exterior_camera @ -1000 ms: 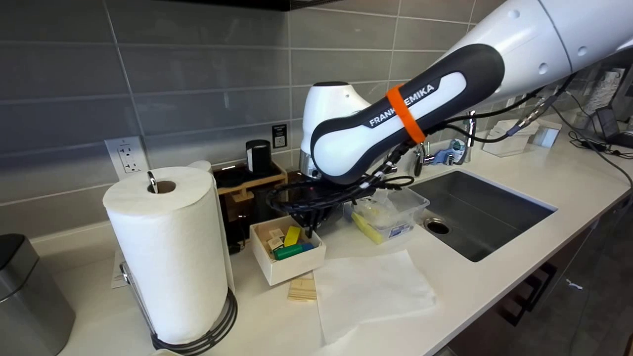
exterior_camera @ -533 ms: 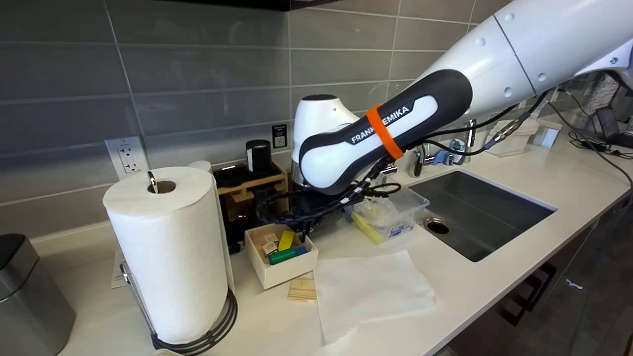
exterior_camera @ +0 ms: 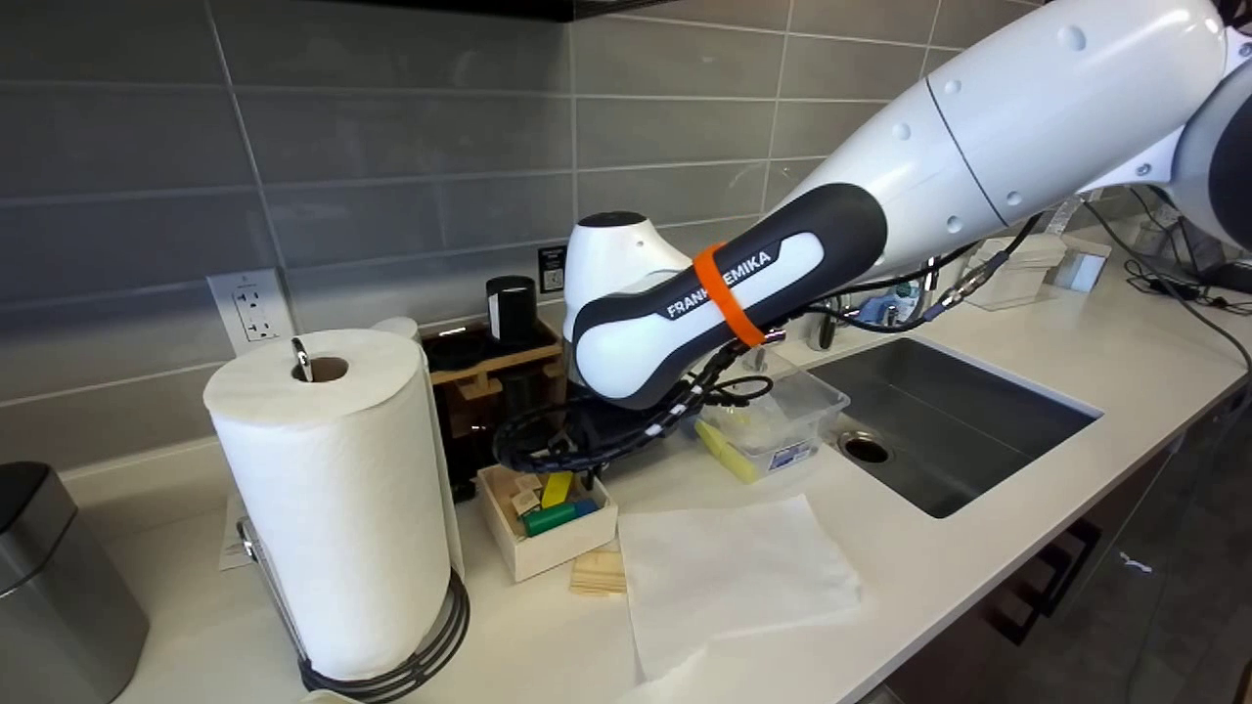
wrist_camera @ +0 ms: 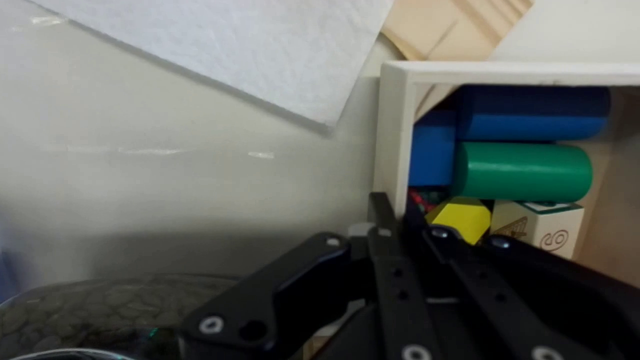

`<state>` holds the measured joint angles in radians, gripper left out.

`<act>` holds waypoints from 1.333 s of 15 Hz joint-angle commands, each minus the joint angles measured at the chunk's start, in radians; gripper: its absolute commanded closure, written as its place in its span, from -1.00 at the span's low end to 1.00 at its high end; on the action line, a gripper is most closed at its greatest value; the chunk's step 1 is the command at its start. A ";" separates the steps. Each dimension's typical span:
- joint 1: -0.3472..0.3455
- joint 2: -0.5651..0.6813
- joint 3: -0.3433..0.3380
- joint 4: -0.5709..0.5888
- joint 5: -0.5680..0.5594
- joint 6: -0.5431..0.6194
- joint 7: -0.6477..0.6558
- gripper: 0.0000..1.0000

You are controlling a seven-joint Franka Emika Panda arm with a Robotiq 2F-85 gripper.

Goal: Remove the wooden box from on top of the take away pack and put it on the counter on the right

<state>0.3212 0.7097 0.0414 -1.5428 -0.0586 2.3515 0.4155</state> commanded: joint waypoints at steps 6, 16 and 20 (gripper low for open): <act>0.027 0.074 -0.026 0.100 -0.019 -0.026 -0.001 0.97; 0.034 0.087 -0.032 0.109 -0.026 -0.026 -0.012 0.97; 0.033 0.089 -0.030 0.112 -0.024 -0.027 -0.016 0.97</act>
<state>0.3435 0.7650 0.0218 -1.4682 -0.0632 2.3478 0.4035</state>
